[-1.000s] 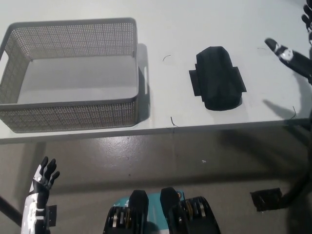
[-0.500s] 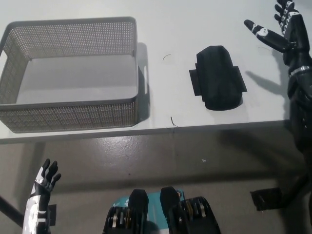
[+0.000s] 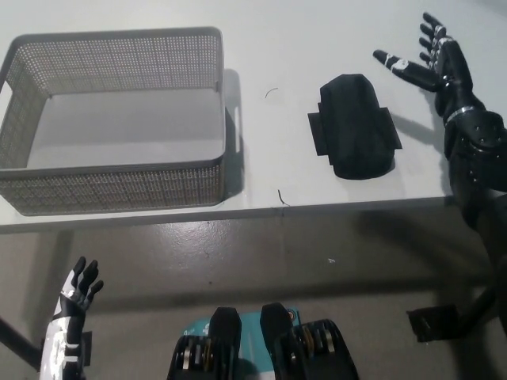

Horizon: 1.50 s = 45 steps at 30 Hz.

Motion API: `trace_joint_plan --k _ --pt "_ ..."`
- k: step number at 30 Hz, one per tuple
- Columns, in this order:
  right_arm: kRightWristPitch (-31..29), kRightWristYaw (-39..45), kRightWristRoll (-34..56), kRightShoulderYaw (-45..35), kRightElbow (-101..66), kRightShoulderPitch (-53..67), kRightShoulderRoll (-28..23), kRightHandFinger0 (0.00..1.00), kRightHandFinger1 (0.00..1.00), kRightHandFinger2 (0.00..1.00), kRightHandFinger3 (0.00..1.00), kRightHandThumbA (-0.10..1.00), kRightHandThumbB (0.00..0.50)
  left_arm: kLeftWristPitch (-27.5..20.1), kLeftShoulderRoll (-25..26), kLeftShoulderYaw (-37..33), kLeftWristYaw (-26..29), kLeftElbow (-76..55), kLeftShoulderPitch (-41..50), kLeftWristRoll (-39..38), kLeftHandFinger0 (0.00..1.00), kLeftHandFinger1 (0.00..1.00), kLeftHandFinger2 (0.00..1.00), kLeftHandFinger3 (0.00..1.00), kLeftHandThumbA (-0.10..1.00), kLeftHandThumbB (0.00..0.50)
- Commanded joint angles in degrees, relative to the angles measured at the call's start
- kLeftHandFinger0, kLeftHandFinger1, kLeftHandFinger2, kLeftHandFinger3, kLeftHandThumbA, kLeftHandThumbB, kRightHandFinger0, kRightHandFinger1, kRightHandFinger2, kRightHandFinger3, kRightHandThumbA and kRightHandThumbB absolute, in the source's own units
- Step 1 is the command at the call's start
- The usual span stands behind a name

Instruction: Use the right hand to push the pencil case on the right hand side to the container on the left side

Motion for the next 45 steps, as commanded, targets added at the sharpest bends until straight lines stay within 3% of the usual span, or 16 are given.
trace_joint_plan --k 1,11,14,31,35,45 --pt "-2.8 -0.5 2.2 -1.3 1.9 -3.7 -0.1 1.0 1.0 1.0 1.0 1.0 0.16 -2.2 0.4 -0.6 -0.4 -2.0 0.9 -0.5 1.0 1.0 1.0 1.0 1.0 0.043" --pt "-1.9 -0.6 3.1 -2.4 3.7 -1.6 0.7 1.0 1.0 1.0 1.0 1.0 0.17 -1.8 0.5 -0.9 -0.3 -2.8 1.2 -0.7 1.0 1.0 1.0 1.0 1.0 0.074" --pt "-1.8 -0.2 3.6 -2.8 4.0 -0.7 1.0 1.0 1.0 1.0 1.0 1.0 0.163 -2.0 0.6 -1.0 -0.4 -3.0 1.2 -0.9 1.0 1.0 1.0 1.0 1.0 0.058" --pt "-0.5 -0.2 3.0 -1.5 5.6 2.4 3.8 1.0 1.0 1.0 1.0 1.0 0.156 -1.9 0.9 -1.4 -0.6 -3.6 0.4 -1.4 1.0 1.0 1.0 1.0 1.0 0.066" --pt "-0.4 0.4 3.2 -1.6 5.9 2.9 4.7 1.0 1.0 1.0 1.0 1.0 0.186 -1.4 0.7 -1.5 -0.4 -4.2 0.5 -1.2 1.0 1.0 1.0 1.0 1.0 0.06" --pt "0.2 0.4 2.6 -0.8 5.9 1.6 6.2 1.0 1.0 1.0 1.0 1.0 0.207 -2.1 0.7 -1.6 -0.4 -4.1 0.0 -0.9 1.0 1.0 1.0 1.0 1.0 0.059"
